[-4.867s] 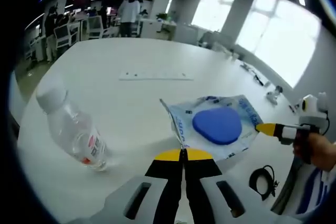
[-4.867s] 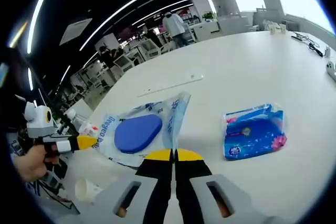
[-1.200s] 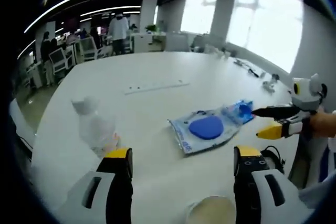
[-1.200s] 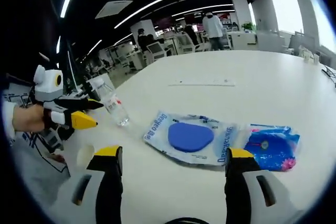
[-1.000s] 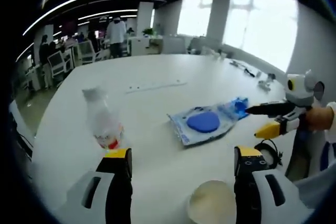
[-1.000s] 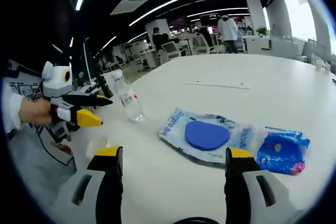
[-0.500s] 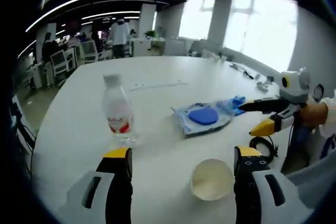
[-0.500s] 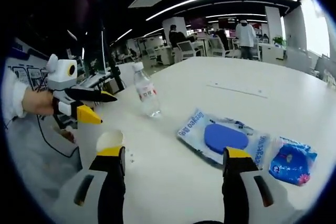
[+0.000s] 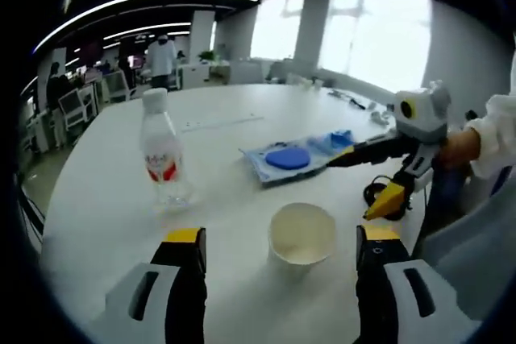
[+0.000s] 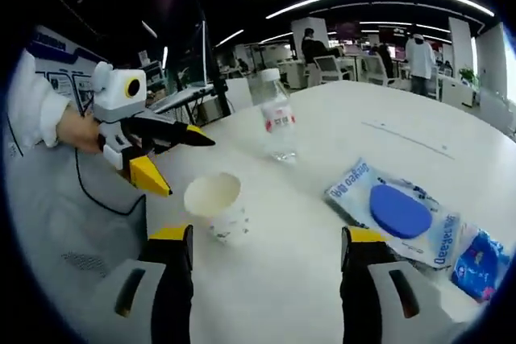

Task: Arrange the tabletop items into an orderly group along one side of the table until the central work area is clear of visible clutter.

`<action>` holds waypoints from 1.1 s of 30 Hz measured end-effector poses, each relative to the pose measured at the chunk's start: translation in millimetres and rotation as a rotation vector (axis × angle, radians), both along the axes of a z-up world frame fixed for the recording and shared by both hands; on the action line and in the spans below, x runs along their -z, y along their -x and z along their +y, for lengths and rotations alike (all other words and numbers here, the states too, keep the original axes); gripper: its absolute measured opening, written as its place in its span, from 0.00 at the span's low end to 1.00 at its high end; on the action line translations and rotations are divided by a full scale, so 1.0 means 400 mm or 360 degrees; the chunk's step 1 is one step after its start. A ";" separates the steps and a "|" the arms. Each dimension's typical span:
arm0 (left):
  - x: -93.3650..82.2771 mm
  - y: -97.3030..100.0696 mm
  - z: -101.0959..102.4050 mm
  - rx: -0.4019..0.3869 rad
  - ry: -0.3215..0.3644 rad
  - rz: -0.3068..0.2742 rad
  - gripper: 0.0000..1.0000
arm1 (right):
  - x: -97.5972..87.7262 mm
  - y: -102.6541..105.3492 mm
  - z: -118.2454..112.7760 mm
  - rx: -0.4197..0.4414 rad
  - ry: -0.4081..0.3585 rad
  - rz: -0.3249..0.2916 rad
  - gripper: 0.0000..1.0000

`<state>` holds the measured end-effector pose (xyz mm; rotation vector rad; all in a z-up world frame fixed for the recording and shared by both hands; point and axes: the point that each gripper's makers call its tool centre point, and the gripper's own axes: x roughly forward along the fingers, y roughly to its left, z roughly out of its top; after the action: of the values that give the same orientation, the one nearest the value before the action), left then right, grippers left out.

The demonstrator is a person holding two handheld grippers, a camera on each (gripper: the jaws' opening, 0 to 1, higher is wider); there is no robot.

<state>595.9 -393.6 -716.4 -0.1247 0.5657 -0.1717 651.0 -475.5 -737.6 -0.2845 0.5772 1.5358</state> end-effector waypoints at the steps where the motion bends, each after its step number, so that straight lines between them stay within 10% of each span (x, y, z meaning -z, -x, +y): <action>1: 0.036 0.004 0.005 -0.0002 0.0011 0.0032 0.71 | 0.007 0.005 0.007 -0.0023 0.0011 -0.0016 0.70; 9: 0.071 0.006 -0.018 0.0052 -0.0001 0.0114 0.67 | 0.082 0.055 0.046 -0.0219 0.0195 -0.0164 0.65; 33: 0.106 -0.022 -0.031 0.0019 0.0059 0.0160 0.42 | 0.114 0.123 0.120 -0.0275 0.0143 -0.0151 0.45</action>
<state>604.8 -406.1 -758.7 -0.1666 0.6635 -0.1880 601.9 -427.5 -783.4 -0.4839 0.5589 1.6553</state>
